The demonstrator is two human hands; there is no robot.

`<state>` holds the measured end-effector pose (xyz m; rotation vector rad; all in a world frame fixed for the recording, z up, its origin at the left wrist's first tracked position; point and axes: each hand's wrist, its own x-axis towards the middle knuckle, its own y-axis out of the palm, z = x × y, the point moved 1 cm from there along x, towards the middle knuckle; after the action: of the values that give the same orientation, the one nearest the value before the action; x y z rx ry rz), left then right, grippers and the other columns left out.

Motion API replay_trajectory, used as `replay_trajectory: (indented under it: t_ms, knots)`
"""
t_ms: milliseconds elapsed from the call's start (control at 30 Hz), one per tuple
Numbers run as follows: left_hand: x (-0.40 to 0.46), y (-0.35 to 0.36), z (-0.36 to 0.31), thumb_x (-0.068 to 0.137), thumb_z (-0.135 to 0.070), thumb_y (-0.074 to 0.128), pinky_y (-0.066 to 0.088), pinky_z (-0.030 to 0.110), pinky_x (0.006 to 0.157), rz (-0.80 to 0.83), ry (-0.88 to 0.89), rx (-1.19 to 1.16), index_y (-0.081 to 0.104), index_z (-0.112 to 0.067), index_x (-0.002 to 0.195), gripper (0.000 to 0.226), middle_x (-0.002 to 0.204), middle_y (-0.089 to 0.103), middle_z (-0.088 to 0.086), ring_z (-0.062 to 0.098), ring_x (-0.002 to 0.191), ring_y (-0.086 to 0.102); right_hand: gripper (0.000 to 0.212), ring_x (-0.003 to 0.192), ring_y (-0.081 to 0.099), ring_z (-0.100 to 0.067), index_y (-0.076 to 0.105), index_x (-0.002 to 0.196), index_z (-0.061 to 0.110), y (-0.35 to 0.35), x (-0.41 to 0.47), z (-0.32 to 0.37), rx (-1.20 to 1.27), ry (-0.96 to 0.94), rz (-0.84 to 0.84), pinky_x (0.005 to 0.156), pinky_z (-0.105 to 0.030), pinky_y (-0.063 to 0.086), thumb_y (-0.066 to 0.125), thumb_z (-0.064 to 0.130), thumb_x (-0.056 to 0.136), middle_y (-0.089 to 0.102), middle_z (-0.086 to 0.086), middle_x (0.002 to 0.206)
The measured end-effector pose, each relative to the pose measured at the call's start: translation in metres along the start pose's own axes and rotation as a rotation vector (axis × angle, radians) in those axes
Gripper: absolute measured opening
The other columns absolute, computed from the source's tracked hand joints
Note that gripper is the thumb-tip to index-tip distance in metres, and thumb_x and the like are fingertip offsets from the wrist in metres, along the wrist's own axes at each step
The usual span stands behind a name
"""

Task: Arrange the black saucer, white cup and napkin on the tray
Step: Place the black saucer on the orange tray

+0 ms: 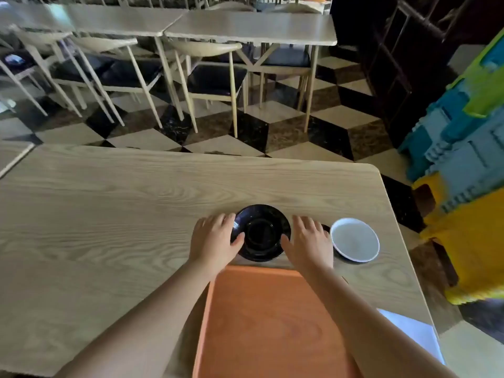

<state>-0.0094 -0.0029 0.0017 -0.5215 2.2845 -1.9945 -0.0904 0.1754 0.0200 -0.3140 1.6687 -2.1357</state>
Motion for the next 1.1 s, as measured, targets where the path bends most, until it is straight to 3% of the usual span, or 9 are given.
replay_trajectory:
  t_ms: [200,400,533,633,733,867,933,967,1100]
  knots:
    - [0.025,0.039,0.014,0.074,-0.036,0.063,0.046,0.038,0.069,0.043,-0.033,0.068,0.06,-0.011,0.092,0.031,0.076,0.066,0.005,0.03,0.074,0.062,0.039,0.111,0.046,-0.029,0.046,0.119,0.012,0.039,0.031,-0.009,0.041,0.035,0.03,0.086,-0.038,0.041,0.05,0.033,0.086,0.055,-0.009,0.12]
    - [0.02,0.062,0.018,0.071,-0.031,0.068,0.044,0.042,0.079,0.072,-0.061,0.069,0.059,-0.007,0.108,0.046,0.085,0.067,0.01,0.033,0.088,0.061,0.034,0.111,0.044,-0.028,0.048,0.115,0.012,0.061,0.036,-0.018,0.046,0.074,0.069,0.081,-0.038,0.042,0.05,0.027,0.084,0.055,-0.008,0.118]
    - [0.019,0.065,0.014,0.081,-0.03,0.061,0.04,0.04,0.088,0.153,-0.159,-0.041,0.045,-0.008,0.13,0.056,0.108,0.063,0.011,0.032,0.103,0.057,0.032,0.108,0.044,-0.032,0.051,0.112,0.005,0.065,0.038,-0.017,0.184,0.089,0.078,0.083,-0.039,0.042,0.053,0.017,0.083,0.056,-0.015,0.114]
    - [0.019,0.065,0.012,0.081,-0.022,0.063,0.043,0.039,0.087,0.172,-0.286,-0.259,0.045,-0.01,0.131,0.054,0.117,0.058,0.012,0.032,0.109,0.054,0.029,0.1,0.05,-0.034,0.052,0.109,0.002,0.066,0.041,-0.015,0.341,0.132,0.088,0.075,-0.034,0.04,0.053,0.007,0.081,0.057,-0.018,0.109]
    - [0.017,0.064,0.015,0.077,-0.01,0.064,0.047,0.039,0.087,0.155,-0.334,-0.449,0.056,-0.009,0.118,0.042,0.109,0.062,0.015,0.032,0.105,0.057,0.031,0.099,0.053,-0.033,0.055,0.109,0.003,0.066,0.041,-0.014,0.424,0.144,0.076,0.075,-0.032,0.04,0.052,0.001,0.078,0.062,-0.018,0.106]
    - [0.006,0.052,0.022,0.08,0.002,0.056,0.05,0.035,0.088,0.119,-0.516,-0.685,0.058,-0.008,0.12,0.041,0.11,0.066,0.017,0.025,0.093,0.065,0.034,0.088,0.059,-0.025,0.06,0.111,0.01,0.055,0.033,-0.014,0.585,0.192,0.045,0.071,-0.027,0.042,0.052,0.001,0.079,0.068,-0.01,0.103]
    - [-0.005,0.039,0.025,0.082,0.006,0.054,0.058,0.036,0.074,0.095,-0.631,-0.886,0.059,-0.005,0.118,0.038,0.096,0.067,0.011,0.008,0.066,0.066,0.033,0.078,0.058,-0.018,0.063,0.11,0.015,0.047,0.027,-0.015,0.65,0.165,0.04,0.066,-0.023,0.039,0.055,0.003,0.08,0.069,-0.006,0.1]
    - [-0.012,0.032,0.027,0.082,0.007,0.054,0.059,0.03,0.066,0.085,-0.666,-0.968,0.06,-0.003,0.117,0.036,0.086,0.066,0.004,0.001,0.055,0.063,0.033,0.075,0.059,-0.016,0.064,0.109,0.017,0.043,0.022,-0.016,0.675,0.145,0.041,0.065,-0.023,0.041,0.057,0.005,0.08,0.07,-0.004,0.097]
    - [-0.052,-0.001,0.027,0.085,0.004,0.057,0.053,0.014,0.054,0.095,-0.644,-1.132,0.059,-0.008,0.115,0.032,0.078,0.065,-0.002,-0.001,0.054,0.064,0.034,0.068,0.069,-0.021,0.066,0.106,0.021,0.036,-0.008,-0.018,0.822,0.111,0.071,0.076,-0.039,0.055,0.061,0.003,0.077,0.072,-0.003,0.091]
